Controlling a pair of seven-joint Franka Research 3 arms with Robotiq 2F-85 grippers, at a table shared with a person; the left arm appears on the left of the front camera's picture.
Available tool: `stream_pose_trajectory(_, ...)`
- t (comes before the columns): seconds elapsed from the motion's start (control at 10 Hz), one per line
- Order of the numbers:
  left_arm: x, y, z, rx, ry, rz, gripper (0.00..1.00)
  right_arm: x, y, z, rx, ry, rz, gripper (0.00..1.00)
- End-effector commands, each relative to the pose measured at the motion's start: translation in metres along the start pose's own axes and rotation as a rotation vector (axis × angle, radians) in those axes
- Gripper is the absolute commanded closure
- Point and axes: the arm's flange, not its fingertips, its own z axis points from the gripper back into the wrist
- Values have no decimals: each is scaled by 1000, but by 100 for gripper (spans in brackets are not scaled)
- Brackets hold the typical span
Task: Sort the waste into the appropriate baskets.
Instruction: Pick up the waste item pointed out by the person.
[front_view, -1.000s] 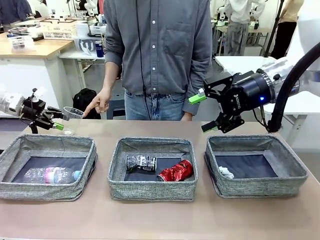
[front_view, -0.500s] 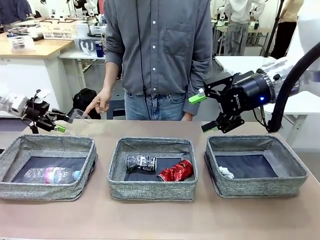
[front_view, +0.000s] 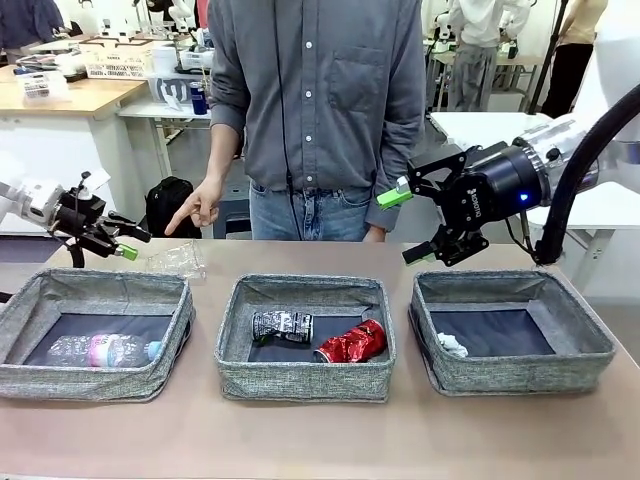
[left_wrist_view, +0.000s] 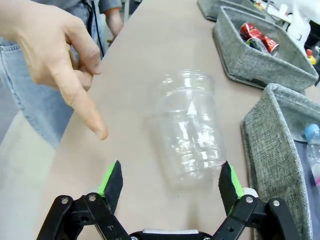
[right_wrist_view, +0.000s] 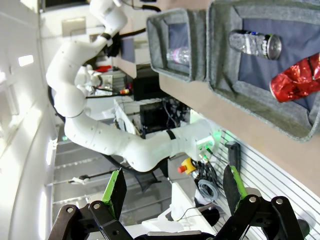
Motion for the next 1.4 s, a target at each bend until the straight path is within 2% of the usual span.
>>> stream_pose_trajectory(0.0, 7, -15, -3, 40, 39, 27, 2, 2, -1, 0, 3, 3, 20, 0)
stream_pose_trajectory(0.7, 12, -18, 0, 42, 51, 7, 2, 2, -1, 0, 3, 3, 20, 0)
stream_pose_trajectory(0.9, 17, -24, -1, -3, 75, 34, 2, 2, -1, 0, 3, 3, 20, 0)
stream_pose_trajectory(1.1, 57, -54, 11, 0, 216, 26, 2, 2, -1, 0, 3, 3, 20, 0)
stream_pose_trajectory(1.3, 101, -83, 6, 57, 426, 28, 2, 2, -1, 0, 3, 3, 20, 0)
